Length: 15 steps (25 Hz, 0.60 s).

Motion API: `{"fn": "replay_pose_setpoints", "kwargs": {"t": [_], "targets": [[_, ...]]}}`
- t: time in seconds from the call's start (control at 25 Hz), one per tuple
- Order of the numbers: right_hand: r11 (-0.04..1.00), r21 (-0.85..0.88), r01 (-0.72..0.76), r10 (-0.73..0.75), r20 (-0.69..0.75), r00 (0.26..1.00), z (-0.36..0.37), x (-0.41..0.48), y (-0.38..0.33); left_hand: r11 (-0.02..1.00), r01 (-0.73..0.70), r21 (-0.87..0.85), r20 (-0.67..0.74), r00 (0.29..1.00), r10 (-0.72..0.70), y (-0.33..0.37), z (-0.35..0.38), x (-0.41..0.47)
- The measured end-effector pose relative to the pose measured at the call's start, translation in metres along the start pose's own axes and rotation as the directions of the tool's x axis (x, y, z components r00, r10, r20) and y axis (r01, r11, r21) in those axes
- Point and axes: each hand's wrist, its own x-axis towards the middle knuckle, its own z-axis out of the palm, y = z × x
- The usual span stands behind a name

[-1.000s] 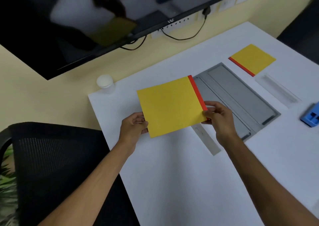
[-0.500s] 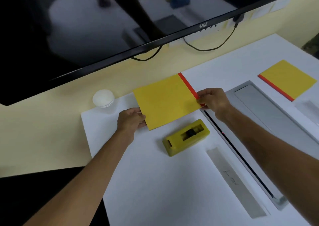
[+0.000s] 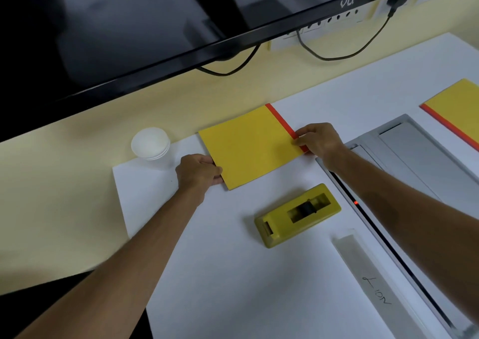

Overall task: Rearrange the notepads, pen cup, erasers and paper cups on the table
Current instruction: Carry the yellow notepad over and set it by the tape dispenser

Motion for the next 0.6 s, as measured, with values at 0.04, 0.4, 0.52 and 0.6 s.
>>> {"fn": "replay_pose_setpoints", "kwargs": {"t": [0.04, 0.4, 0.52, 0.6], "targets": [[1.0, -0.006, 0.004, -0.004, -0.006, 1.0, 0.002, 0.001, 0.001, 0.999, -0.026, 0.041, -0.025, 0.999, 0.027, 0.0, 0.0, 0.001], [0.909, -0.358, 0.215, -0.184, 0.12, 0.976, -0.013, -0.026, -0.002, 0.923, -0.162, 0.35, -0.024, 0.983, 0.182, -0.006, -0.004, 0.005], [0.802, -0.421, 0.423, -0.306, 0.317, 0.898, -0.042, -0.064, -0.007, 0.858, -0.255, 0.447, -0.031, 0.953, 0.3, -0.004, -0.005, -0.008], [0.765, -0.431, 0.479, -0.218, 0.526, 0.822, -0.063, -0.093, -0.002, 0.784, -0.363, 0.503, 0.015, 0.911, 0.412, -0.004, -0.001, -0.021]]}}
